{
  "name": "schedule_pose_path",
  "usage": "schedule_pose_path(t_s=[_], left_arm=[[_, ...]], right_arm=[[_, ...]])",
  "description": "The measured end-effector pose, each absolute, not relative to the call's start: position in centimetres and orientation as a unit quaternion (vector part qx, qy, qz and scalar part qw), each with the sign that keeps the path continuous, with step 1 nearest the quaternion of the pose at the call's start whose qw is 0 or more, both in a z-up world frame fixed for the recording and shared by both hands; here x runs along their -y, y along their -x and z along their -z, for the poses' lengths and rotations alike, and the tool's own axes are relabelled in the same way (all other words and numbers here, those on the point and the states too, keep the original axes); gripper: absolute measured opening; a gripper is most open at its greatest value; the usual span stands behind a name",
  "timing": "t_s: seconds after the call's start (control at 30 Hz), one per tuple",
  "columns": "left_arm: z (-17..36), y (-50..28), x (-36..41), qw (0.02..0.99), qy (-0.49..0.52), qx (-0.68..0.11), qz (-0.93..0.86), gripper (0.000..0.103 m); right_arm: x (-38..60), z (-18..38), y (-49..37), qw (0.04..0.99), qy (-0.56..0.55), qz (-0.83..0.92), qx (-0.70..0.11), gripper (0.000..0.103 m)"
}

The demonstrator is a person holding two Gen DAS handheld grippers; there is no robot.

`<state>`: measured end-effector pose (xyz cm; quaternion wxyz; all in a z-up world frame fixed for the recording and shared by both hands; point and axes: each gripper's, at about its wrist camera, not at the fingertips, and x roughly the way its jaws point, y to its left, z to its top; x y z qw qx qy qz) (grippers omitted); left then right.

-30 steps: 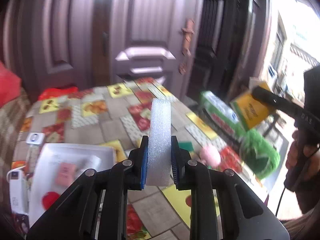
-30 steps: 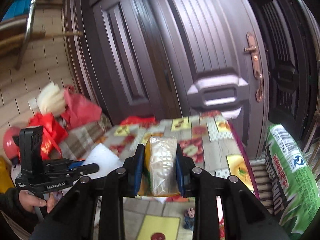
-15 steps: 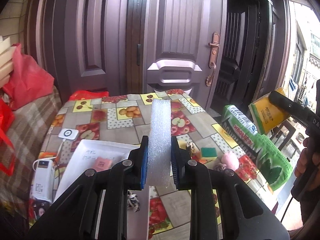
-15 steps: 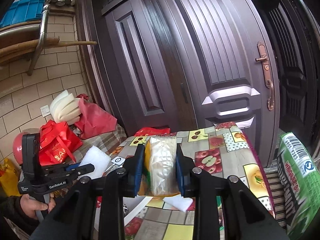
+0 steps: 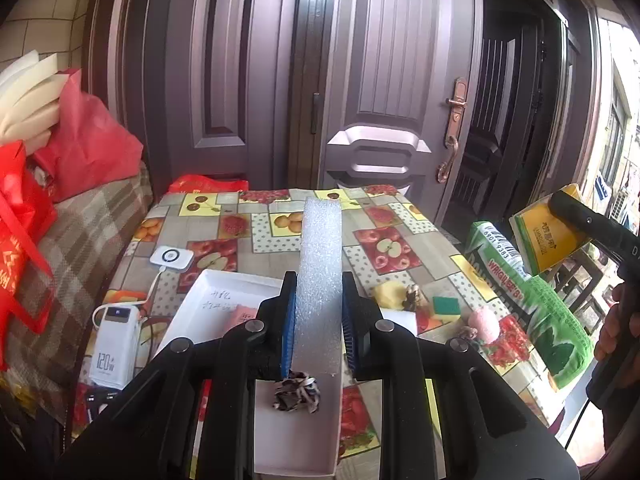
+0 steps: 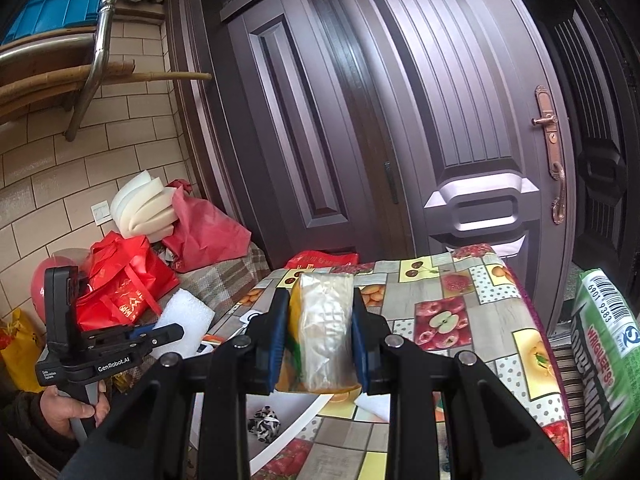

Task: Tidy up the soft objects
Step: 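Lift and carry the foam block and tissue pack toward the white tray with both tools, then release the foam block into the tray with the left tool while the right tool releases the tissue pack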

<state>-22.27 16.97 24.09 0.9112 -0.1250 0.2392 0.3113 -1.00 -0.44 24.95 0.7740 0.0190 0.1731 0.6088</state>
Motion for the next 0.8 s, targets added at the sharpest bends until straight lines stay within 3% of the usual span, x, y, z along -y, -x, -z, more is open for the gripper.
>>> schedule_pose_path(t_s=[0.23,0.53,0.8], left_arm=[[-24.2,23.9,-18.9,0.905,0.134,-0.236,-0.326,0.019],[-29.9,25.4,-23.7,0.901,0.111,-0.212,-0.361,0.019],[-26.6,24.9,-26.4,0.891,0.144,-0.238,-0.359,0.019]], right_arm=[[-1.4,-25.1,2.0,0.766,-0.011,-0.618,-0.174,0.028],[-5.9,-28.6,3.6,0.752,-0.007,-0.645,-0.139,0.028],[-9.8,-26.5,4.8,0.728,0.0,-0.66,-0.186,0.028]])
